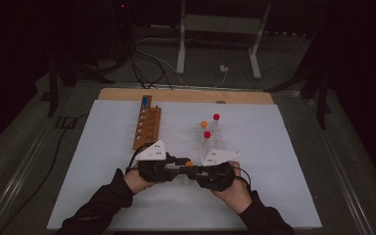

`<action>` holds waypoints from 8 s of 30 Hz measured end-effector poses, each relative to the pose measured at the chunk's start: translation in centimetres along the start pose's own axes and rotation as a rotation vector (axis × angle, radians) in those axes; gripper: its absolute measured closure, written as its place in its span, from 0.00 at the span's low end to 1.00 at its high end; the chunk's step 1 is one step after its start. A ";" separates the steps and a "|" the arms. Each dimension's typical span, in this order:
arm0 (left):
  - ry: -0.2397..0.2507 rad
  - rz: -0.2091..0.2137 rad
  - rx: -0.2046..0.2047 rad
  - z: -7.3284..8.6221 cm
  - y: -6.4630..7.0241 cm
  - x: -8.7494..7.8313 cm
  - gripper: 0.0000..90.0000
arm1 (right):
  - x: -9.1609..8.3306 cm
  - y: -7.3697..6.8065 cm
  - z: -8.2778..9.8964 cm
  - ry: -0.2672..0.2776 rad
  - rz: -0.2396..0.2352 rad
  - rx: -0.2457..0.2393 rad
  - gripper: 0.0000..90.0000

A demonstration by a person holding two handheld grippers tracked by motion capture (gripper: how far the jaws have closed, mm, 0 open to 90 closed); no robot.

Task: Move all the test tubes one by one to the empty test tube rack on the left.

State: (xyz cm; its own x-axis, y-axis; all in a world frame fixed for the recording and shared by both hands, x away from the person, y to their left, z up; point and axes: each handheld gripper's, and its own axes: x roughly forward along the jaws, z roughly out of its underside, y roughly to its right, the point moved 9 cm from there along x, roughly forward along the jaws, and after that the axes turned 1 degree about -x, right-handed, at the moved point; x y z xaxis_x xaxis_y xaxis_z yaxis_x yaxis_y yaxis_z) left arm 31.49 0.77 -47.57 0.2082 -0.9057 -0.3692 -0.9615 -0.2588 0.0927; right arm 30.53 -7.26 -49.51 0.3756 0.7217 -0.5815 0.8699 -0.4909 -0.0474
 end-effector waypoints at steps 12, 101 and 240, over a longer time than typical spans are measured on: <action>0.017 -0.025 -0.009 -0.7 -1.1 -1.2 0.80 | -0.3 0.6 0.1 0.020 0.023 0.028 0.68; 0.186 -0.747 -0.205 -1.3 -21.5 -10.5 0.80 | -3.2 2.4 -0.9 0.167 0.077 0.118 0.00; 0.078 -0.254 -0.055 -0.2 -5.5 -5.3 0.12 | -1.7 8.7 -8.9 0.089 0.133 0.052 0.78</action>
State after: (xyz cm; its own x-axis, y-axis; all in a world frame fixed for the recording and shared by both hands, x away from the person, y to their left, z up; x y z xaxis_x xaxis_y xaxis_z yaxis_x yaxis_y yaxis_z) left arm 35.74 6.97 -45.96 0.4571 -0.8317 -0.3152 -0.8657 -0.4973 0.0569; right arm 40.32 -8.43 -41.74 0.5150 0.6878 -0.5116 0.7937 -0.6080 -0.0184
